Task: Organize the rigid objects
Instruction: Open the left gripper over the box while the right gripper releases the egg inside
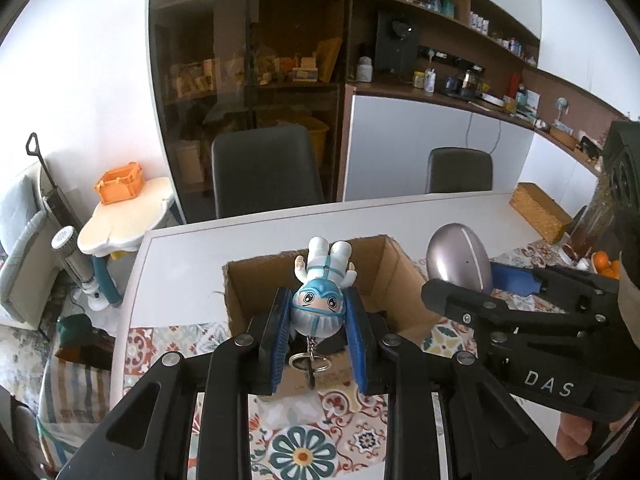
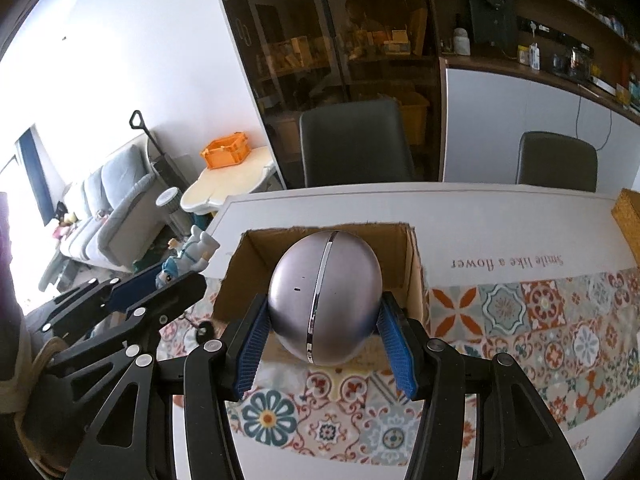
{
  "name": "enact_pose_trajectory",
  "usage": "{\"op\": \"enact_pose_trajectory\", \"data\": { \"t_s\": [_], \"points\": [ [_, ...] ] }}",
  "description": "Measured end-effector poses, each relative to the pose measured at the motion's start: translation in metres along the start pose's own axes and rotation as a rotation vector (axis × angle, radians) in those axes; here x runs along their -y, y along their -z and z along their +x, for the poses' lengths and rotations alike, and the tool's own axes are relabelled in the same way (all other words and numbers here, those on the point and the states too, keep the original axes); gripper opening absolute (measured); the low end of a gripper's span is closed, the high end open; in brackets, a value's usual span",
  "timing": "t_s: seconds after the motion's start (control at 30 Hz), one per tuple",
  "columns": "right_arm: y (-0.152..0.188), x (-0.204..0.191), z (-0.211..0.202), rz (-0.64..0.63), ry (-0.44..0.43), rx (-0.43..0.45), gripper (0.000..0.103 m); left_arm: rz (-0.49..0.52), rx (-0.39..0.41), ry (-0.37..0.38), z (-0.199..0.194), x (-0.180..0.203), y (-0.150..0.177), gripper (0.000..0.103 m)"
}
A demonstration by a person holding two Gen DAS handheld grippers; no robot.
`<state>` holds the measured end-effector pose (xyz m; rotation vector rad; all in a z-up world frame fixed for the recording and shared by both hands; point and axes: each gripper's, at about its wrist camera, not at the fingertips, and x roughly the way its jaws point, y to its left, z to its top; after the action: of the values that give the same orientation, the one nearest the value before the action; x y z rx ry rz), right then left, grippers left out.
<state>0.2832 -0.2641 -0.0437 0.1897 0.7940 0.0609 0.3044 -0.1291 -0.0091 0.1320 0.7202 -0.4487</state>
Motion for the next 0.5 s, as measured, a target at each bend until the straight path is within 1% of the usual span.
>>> {"op": "enact_pose_trajectory", "data": {
  "t_s": [0.23,0.3,0.5],
  "points": [
    [-0.021,0.002,0.029,-0.015,0.023,-0.052,0.054,-0.032,-0.052,-0.005,0.029,-0.013,-0.018,0.027],
    [-0.027,0.004,0.040,-0.011,0.029,-0.082,0.054,-0.039,-0.085,-0.018,0.041,-0.017,-0.021,0.027],
    [-0.034,0.009,0.071,-0.004,0.045,-0.171,0.054,-0.064,-0.201,-0.014,0.078,-0.024,-0.020,0.027]
  ]
}}
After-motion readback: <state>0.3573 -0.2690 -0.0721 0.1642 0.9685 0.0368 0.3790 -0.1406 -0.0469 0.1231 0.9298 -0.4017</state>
